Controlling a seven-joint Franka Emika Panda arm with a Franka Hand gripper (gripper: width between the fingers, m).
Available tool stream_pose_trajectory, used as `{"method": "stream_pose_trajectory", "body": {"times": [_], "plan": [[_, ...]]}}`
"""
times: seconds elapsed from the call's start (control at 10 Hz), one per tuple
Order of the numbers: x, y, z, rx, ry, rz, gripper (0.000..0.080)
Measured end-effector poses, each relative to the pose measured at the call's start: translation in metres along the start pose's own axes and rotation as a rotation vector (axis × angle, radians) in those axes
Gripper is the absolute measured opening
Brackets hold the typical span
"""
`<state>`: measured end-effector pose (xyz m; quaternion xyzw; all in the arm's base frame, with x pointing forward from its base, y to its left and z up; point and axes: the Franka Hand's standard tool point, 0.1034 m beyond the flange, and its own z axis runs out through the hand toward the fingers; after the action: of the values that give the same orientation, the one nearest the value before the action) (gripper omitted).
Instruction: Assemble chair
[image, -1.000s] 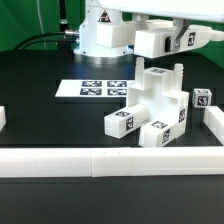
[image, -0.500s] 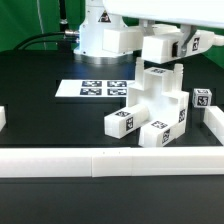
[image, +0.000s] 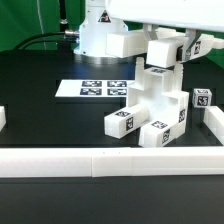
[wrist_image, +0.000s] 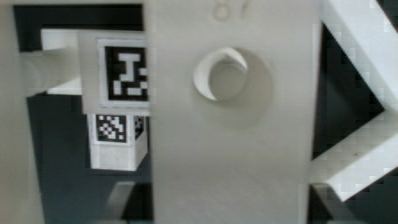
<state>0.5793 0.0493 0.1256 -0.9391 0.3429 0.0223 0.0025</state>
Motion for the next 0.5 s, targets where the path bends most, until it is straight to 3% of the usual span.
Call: {"method": "stream_pose_trajectory", "body": {"times": [0.5], "plan": [[-0.0020, -0.0070, 0.0049, 0.017, 0.025, -0.009, 0.0284]]}}
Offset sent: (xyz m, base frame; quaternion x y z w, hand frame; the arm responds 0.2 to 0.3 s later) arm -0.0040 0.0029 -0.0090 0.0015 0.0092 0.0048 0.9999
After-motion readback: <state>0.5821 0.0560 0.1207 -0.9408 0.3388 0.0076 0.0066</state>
